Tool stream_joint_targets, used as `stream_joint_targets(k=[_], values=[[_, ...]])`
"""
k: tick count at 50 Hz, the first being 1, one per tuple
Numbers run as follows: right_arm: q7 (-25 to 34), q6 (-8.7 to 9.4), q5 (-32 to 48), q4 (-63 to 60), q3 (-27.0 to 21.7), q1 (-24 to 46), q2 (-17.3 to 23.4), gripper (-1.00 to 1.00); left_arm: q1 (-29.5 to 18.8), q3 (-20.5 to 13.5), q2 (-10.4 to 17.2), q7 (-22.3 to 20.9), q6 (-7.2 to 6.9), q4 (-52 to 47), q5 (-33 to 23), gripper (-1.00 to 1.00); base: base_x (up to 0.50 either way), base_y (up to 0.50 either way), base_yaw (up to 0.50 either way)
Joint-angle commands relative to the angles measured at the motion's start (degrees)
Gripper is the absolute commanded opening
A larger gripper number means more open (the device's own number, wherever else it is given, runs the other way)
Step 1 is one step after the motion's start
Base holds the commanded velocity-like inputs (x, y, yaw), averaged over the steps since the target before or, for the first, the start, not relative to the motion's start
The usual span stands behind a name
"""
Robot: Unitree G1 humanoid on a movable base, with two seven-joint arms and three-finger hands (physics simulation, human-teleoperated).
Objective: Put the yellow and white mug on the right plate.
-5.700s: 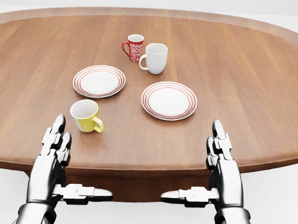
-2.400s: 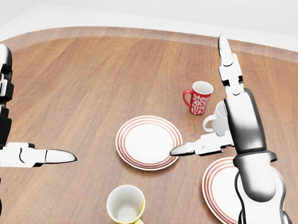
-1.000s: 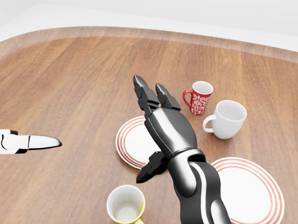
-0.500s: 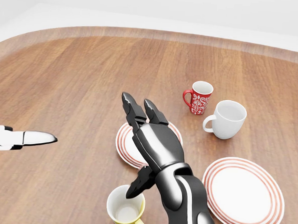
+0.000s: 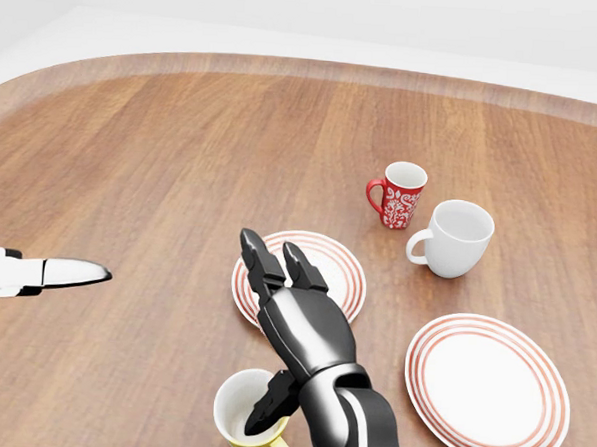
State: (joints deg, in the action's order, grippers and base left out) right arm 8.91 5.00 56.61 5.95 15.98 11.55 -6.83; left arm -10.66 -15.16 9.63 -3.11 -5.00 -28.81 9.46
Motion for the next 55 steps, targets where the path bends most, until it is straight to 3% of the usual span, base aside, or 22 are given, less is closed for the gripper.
stream_joint_targets(k=[1,14,31,55], values=[[-3.1,0.00,-0.2,4.0,1.0,-1.8,0.0,1.00,0.0,-0.1,0.1,0.1,0.00,0.1,0.1,1.00,0.00,0.00,0.00],[-5.9,0.00,-0.6,9.8,0.3,-1.0,0.1,1.00,0.0,-0.1,0.1,0.1,0.00,-0.2,0.2,1.00,0.00,0.00,0.00],[-11.1,0.00,-2.2,24.0,-2.6,6.0,-0.2,1.00,0.1,0.0,0.0,0.0,0.00,-0.2,0.2,1.00,0.00,0.00,0.00],[-11.8,0.00,0.1,26.4,-0.8,6.5,-2.4,1.00,-0.2,-0.3,0.1,0.0,0.00,-1.9,0.5,1.00,0.00,0.00,0.00]])
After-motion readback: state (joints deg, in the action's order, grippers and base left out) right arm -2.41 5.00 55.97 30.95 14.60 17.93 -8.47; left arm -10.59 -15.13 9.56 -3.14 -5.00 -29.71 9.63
